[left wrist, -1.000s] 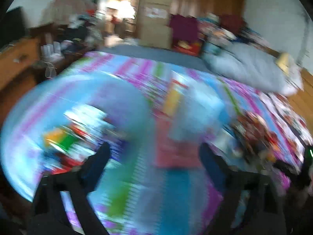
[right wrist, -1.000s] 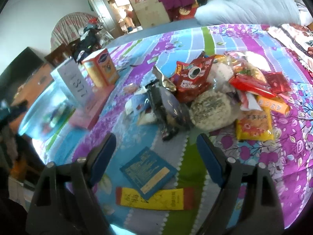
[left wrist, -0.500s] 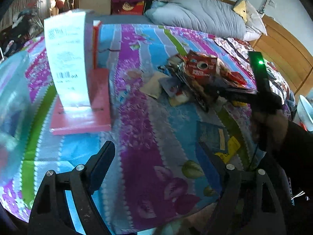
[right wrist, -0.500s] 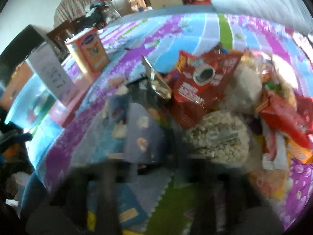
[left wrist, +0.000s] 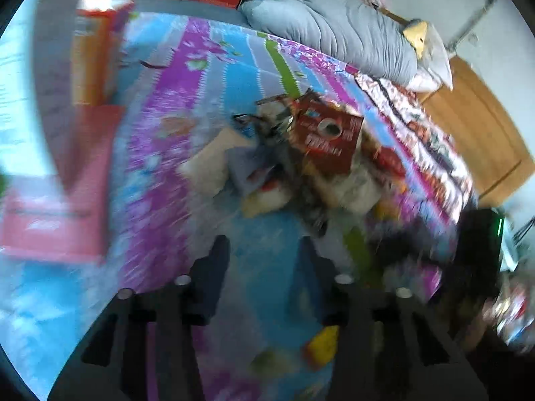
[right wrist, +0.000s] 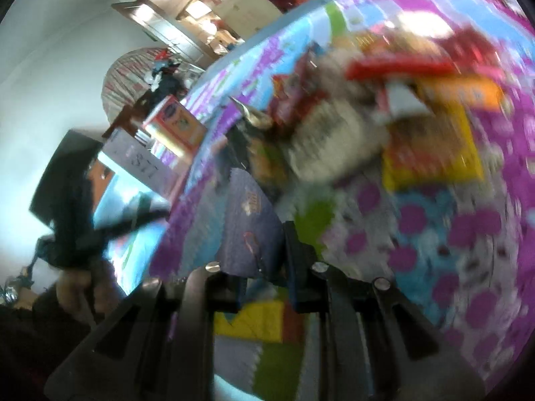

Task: Organize snacks
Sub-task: 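Grasp a black strip snack with the left tool while the right tool grasps a dark packet, then carry both snacks over the clear basin and open both tools to drop them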

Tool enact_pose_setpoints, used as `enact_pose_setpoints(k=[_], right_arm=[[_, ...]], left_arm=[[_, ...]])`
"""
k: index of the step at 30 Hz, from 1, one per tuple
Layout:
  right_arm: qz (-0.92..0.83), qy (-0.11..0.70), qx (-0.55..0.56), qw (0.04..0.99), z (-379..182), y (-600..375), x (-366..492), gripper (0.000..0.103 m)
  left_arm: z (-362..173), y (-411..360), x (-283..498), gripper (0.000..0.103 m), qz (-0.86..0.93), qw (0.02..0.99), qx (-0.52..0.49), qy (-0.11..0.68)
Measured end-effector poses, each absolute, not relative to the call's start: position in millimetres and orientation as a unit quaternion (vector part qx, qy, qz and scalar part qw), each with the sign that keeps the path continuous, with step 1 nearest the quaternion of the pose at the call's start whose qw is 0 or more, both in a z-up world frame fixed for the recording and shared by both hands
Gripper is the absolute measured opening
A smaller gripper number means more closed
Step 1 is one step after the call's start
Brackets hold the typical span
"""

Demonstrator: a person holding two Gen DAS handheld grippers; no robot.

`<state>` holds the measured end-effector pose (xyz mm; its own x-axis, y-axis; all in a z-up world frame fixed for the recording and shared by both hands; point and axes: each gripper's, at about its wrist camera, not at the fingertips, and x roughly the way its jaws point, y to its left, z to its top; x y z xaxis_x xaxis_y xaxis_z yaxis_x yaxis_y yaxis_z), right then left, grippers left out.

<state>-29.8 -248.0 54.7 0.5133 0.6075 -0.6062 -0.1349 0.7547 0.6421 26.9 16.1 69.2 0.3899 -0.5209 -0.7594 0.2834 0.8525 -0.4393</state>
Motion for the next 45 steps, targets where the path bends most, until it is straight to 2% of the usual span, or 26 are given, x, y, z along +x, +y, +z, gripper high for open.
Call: enact_pose_setpoints(k=[5, 10, 11, 12, 16, 20, 31, 45], right_arm=[[0.222, 0.442, 0.296, 0.817, 43, -261, -29, 0.019], [0.227, 0.442, 0.296, 0.816, 39, -263, -24, 0.019], [0.227, 0.442, 0.296, 0.816, 39, -263, -24, 0.019], [0.228, 0.441, 0.293, 0.817, 39, -263, -25, 0.019], [0.22, 0.428, 0.273, 0.833, 47, -260, -27, 0.019], [0.211, 0.412, 0.245, 0.852, 63, -254, -30, 0.018], [0.237, 0.359, 0.187, 0.883, 136, -219, -43, 0.018], [0.332, 0.294, 0.103, 0.891, 235, -110, -26, 0.018]], left_arm=[[51, -26, 67, 0.04, -0.262, 0.805, -0.158, 0.509], [32, -51, 83, 0.038, -0.244, 0.799, -0.141, 0.531], [32, -54, 83, 0.022, -0.24, 0.804, -0.135, 0.527], [33, -59, 82, 0.012, -0.233, 0.81, -0.118, 0.525], [47, -63, 73, 0.003, -0.227, 0.832, -0.087, 0.499], [82, -53, 49, 0.002, -0.229, 0.86, -0.057, 0.453], [149, 17, -10, 0.002, -0.183, 0.899, -0.063, 0.393], [220, 155, -53, 0.002, -0.066, 0.943, -0.113, 0.306]])
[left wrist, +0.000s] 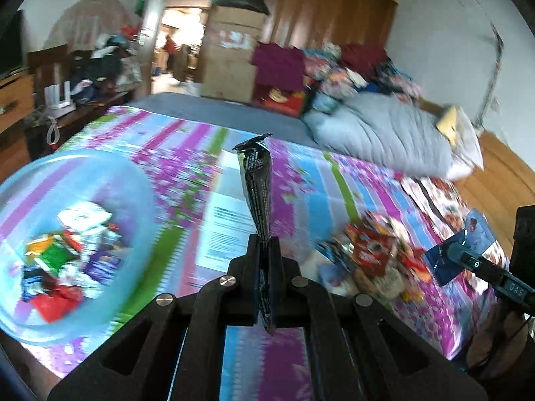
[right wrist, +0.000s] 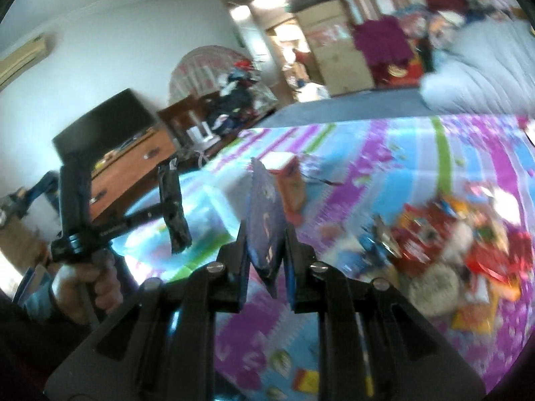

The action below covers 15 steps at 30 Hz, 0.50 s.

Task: Organize snacks
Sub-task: 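Carry both snacks over the clear basin and open both tools to drop them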

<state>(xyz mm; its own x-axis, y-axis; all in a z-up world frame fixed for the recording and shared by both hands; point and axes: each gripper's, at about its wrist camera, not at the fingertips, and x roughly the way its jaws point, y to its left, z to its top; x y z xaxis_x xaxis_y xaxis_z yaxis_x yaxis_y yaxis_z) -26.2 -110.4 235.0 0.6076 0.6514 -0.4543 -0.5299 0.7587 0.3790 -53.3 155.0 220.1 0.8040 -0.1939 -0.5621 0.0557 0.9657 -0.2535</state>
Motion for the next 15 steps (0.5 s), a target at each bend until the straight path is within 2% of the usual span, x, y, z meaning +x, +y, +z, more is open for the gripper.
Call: enact_pose_setpoints(k=[8, 15], right_arm=[[0.406, 0.282, 0.061, 0.867, 266, -5, 2, 0.018], [0.459, 0.302, 0.043, 0.834, 261, 89, 30, 0.018]], left_arm=[[235, 251, -72, 0.002, 0.008, 0.95, -0.144, 0.277], [235, 336, -83, 0.002, 0.072, 0.947, -0.166, 0.265]])
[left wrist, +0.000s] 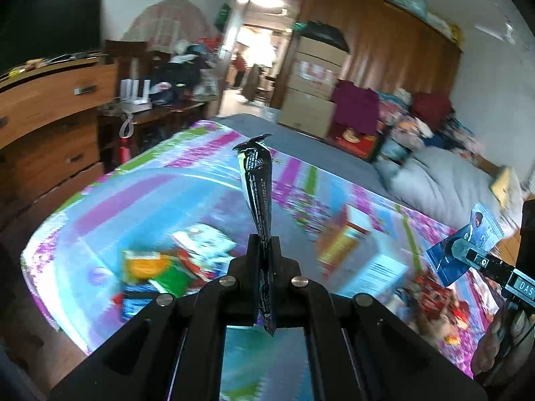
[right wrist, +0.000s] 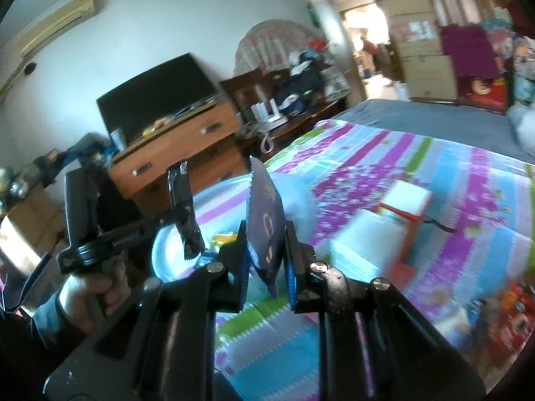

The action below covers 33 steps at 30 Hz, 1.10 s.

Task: Organize snacks
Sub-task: 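Carry both snacks over the clear basin and open both tools to drop them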

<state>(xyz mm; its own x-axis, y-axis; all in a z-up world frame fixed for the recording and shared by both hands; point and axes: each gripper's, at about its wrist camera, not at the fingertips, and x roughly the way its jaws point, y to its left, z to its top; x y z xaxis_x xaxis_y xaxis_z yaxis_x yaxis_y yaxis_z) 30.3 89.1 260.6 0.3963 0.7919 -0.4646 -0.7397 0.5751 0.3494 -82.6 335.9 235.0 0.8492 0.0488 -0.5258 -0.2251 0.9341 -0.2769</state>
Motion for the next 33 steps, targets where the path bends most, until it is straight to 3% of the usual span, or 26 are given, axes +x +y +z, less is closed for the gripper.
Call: enact_pose_setpoints(k=[12, 33], right_arm=[[0.51, 0.353, -0.007, 0.784, 231, 211, 53, 0.018], [0.513, 0.39, -0.017, 0.765, 205, 235, 54, 0.018]], left_arm=[[192, 397, -75, 0.002, 0.107, 0.928, -0.2, 0.294], [162, 400, -69, 0.002, 0.115, 0.916, -0.194, 0.331]])
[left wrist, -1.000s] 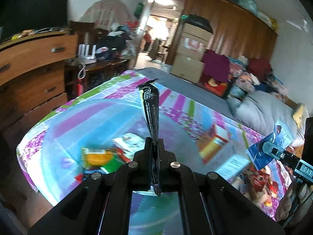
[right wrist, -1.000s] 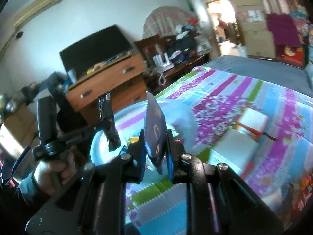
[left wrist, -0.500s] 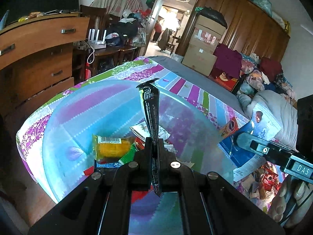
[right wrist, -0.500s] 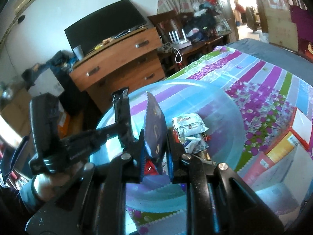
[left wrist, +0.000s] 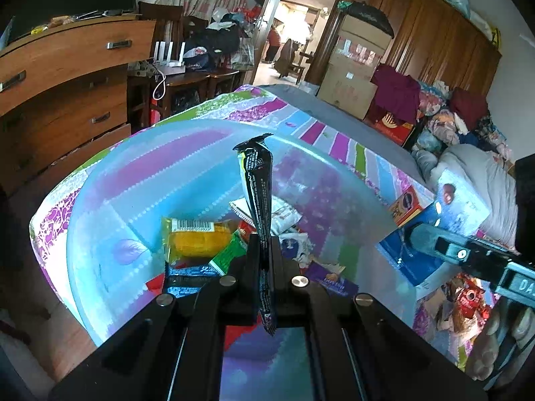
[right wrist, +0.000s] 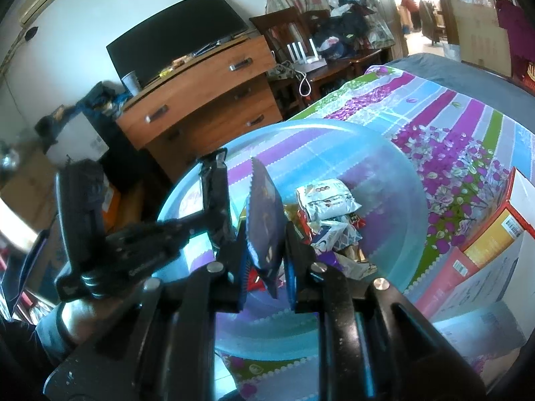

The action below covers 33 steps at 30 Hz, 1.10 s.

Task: Organize snacks
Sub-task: 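Carry both snacks over the clear basin and open both tools to drop them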

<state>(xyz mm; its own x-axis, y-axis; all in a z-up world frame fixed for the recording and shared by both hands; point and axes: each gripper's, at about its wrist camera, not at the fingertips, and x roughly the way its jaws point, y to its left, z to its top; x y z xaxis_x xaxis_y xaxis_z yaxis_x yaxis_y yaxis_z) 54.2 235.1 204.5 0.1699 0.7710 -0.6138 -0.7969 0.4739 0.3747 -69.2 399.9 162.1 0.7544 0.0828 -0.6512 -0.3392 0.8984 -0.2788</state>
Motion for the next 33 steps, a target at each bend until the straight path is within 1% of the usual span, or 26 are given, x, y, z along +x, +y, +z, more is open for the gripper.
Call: enact_pose_setpoints(k=[11, 33], right_arm=[[0.512, 0.396, -0.02, 0.762, 200, 239, 52, 0.018], [0.508, 0.41, -0.017, 0.757, 189, 240, 55, 0.019]], left_arm=[[158, 396, -70, 0.002, 0.131, 0.915, -0.173, 0.34], [150, 397, -71, 0.002, 0.132, 0.911, -0.18, 0.348]])
